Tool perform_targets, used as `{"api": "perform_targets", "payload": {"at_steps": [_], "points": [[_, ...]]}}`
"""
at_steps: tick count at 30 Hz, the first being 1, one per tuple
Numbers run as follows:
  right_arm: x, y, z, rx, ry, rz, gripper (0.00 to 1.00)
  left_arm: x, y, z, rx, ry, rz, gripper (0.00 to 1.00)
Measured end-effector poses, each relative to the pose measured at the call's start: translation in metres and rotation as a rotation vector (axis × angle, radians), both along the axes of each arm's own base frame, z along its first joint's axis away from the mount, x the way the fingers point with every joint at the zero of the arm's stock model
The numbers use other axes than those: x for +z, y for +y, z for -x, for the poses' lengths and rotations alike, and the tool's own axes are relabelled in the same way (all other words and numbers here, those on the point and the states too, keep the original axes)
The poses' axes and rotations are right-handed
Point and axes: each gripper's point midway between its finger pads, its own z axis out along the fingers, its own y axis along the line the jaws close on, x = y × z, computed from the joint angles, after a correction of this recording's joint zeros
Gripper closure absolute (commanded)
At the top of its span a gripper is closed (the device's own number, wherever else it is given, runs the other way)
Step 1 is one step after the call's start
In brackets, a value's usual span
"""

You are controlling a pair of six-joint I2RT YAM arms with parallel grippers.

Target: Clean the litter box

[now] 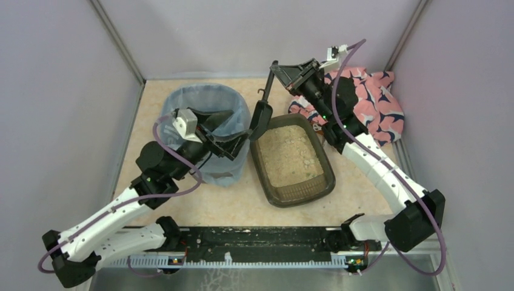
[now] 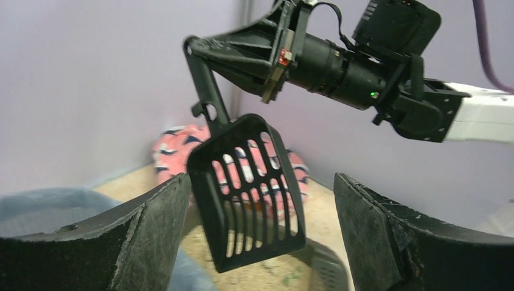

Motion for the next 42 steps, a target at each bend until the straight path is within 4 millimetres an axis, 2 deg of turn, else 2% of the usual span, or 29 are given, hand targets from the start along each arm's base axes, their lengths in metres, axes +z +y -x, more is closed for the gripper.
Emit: {"api": "perform_targets", "payload": {"at_steps": [4, 8, 11, 14, 18, 23, 26, 32, 38, 42], "points": [[0.014, -0.009, 0.011, -0.001, -0.052, 0.001, 1.00, -0.004, -0.023, 0.004, -0.107, 0.052, 0.067, 0.08], [0.044, -0.023, 0.036, -0.007, -0.159, 0.008, 1.00, -0.012, -0.034, 0.003, -0.153, 0.100, 0.114, 0.08], [0.067, -0.035, 0.058, -0.017, -0.258, 0.014, 1.00, -0.014, -0.030, 0.001, -0.145, 0.141, 0.180, 0.06], [0.090, -0.045, 0.082, -0.019, -0.368, 0.020, 1.00, -0.013, -0.015, 0.001, -0.119, 0.186, 0.285, 0.02], [0.119, -0.055, 0.117, 0.007, -0.518, 0.012, 1.00, 0.002, 0.002, 0.009, -0.158, 0.228, 0.451, 0.03], [0.140, -0.058, 0.154, 0.060, -0.678, 0.012, 1.00, 0.019, -0.008, 0.024, -0.345, 0.331, 0.610, 0.05], [0.147, -0.057, 0.170, 0.096, -0.748, 0.016, 1.00, 0.009, -0.024, 0.027, -0.471, 0.437, 0.671, 0.07], [0.151, -0.054, 0.186, 0.146, -0.825, 0.022, 1.00, -0.039, -0.070, 0.020, -0.654, 0.660, 0.688, 0.09], [0.147, -0.050, 0.187, 0.173, -0.849, 0.020, 1.00, -0.032, -0.082, 0.030, -0.800, 0.685, 0.711, 0.09], [0.136, -0.043, 0.176, 0.186, -0.831, 0.031, 1.00, -0.007, -0.086, 0.039, -0.875, 0.641, 0.718, 0.09]]}}
